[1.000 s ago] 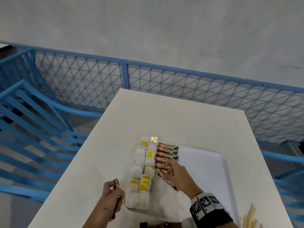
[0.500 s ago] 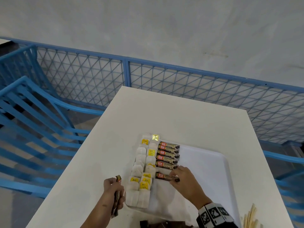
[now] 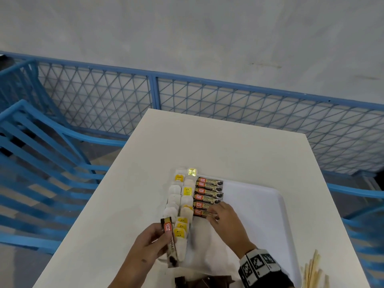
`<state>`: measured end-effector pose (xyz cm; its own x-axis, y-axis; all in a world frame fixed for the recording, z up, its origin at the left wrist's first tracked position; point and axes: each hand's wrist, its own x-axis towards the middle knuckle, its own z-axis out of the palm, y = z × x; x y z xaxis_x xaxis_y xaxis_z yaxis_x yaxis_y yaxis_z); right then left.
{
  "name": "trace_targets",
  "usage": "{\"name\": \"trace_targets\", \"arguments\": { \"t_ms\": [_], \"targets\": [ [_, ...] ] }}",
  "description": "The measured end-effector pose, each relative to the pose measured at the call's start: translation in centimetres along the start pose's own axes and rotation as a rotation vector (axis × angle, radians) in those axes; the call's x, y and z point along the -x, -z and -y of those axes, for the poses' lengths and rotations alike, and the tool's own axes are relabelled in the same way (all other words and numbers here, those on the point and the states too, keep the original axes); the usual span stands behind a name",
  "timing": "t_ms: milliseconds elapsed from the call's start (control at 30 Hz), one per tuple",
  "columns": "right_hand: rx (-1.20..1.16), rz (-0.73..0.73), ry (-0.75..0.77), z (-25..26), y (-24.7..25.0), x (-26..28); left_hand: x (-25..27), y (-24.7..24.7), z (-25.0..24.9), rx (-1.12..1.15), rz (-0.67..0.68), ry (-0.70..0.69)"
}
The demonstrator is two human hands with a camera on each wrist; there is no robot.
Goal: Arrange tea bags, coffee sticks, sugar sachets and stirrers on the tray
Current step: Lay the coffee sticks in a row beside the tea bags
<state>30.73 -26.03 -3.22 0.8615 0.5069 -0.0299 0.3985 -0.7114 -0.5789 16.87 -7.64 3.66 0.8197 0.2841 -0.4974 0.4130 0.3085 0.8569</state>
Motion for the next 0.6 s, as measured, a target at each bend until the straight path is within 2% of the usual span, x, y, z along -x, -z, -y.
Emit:
{"name": "trace_targets", "arguments": {
  "t_ms": [67,167,300,433,533,600],
  "targets": [
    [-0.134,0.021,0.044,1.9,0.7,0.9,-0.1,-0.1,-0.2,-0.005,0.001,-0.034],
    [-0.408,0.169,0.06,4.9,1.9,2.6,-0.2,-0.5,-0.3,-0.05,0.0,-0.055],
    [-0.765,0.37,-0.097,6.1,2.2,4.1,-0.5,-1.1,0.1,-0.058,-0.027,-0.085],
    [-0.829,0.323,-0.162,5.1,1.9,4.5,-0.3,-1.3,0.7,-0.114,0.02,-0.095],
    [-0.802,0.213,-0.244,3.0,1.5,4.5,-0.1,-0.7,2.3,-0.363,0.053,-0.109],
    [-0.771,0.115,-0.313,1.3,1.2,4.4,0.1,0.0,3.7,-0.552,0.121,-0.119]
  ]
}}
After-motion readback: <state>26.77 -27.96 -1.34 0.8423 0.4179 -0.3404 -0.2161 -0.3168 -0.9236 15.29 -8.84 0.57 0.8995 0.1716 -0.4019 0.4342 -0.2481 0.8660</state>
